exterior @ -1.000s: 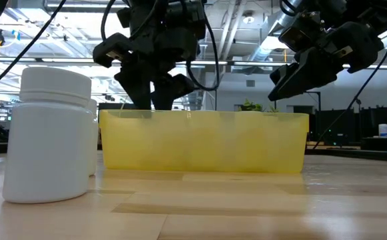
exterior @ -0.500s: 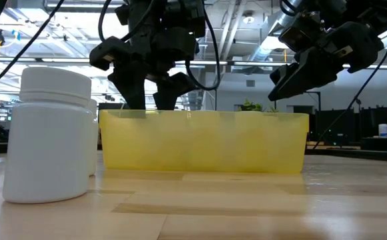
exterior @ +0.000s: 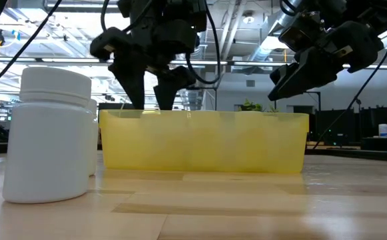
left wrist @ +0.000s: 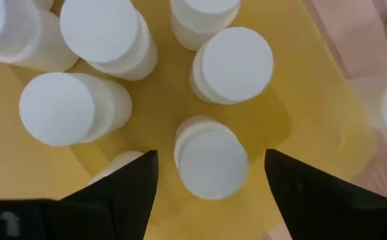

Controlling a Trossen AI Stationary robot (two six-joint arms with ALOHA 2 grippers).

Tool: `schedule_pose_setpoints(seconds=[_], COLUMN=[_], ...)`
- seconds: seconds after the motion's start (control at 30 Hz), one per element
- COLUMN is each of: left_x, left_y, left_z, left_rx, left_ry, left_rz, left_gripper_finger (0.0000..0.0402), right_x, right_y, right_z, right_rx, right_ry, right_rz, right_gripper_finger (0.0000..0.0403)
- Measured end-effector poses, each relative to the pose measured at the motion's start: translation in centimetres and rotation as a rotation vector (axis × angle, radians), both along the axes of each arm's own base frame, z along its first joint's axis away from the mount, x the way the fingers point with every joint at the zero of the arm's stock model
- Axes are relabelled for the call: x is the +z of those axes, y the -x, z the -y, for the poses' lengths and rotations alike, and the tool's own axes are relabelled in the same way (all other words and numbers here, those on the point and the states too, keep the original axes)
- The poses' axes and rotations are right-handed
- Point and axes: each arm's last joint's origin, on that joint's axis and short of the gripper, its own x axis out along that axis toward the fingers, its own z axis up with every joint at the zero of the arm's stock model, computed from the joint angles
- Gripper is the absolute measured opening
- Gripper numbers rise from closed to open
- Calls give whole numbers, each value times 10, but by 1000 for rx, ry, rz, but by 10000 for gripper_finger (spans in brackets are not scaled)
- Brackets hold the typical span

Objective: Pick and place pill bottles into a basket
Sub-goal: Put the white pill bottle into the yellow bin

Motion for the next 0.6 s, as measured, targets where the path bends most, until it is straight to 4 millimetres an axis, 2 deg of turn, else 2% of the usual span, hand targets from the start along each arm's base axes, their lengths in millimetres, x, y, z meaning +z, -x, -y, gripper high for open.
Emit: schedule_pose_setpoints(seconds=[0.17, 0.4, 0.5, 0.6], left_x=[17, 68, 84, 87], left_y=[4, 17, 24, 32], left_z=[2, 4, 13, 27], left_rx=[-14, -9, -8, 2], left_ry=[-24, -37, -75, -105], left_rz=[-73, -203, -191, -253], left_gripper_finger=[262, 262, 262, 262], right_x=[0, 1, 0, 0], right_y=[0, 0, 0, 0], right_z=[0, 0, 0, 0], right_rx=[0, 0, 0, 1], right_ry=[0, 0, 0, 1], right_rz=[6, 7, 6, 5], right_gripper_finger=[124, 124, 124, 124])
